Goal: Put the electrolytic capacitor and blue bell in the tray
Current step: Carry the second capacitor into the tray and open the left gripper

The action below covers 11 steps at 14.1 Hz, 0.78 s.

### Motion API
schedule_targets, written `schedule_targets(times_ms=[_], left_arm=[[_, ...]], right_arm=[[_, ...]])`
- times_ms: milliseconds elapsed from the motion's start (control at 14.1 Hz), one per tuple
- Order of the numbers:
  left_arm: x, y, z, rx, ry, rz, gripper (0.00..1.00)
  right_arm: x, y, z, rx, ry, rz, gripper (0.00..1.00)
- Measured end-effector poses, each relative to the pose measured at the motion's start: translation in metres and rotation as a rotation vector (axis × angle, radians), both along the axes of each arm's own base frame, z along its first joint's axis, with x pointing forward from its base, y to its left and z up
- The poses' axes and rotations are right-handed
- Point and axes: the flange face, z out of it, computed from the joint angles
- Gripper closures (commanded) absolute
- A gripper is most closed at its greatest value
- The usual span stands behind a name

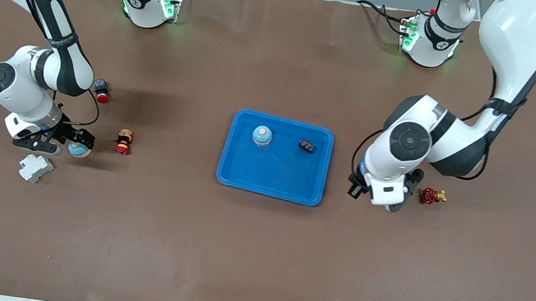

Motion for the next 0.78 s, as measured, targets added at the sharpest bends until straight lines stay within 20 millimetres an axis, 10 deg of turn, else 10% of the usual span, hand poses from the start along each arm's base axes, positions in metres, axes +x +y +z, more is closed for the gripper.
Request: schedule_targets(times_ms=[354,778], left_arm=[[-0.010,-0.054,-0.030,-0.035,0.031,0.042,1.00],[-0.011,-0.069,-0.052,-0.059,0.007,0.053,1.00]], right_arm=[[-0.001,-0.001,-0.012,0.002,0.003,-0.002,0.00],[0.000,-0.002,-0.010,0.000,-0.002,0.005,0.00]])
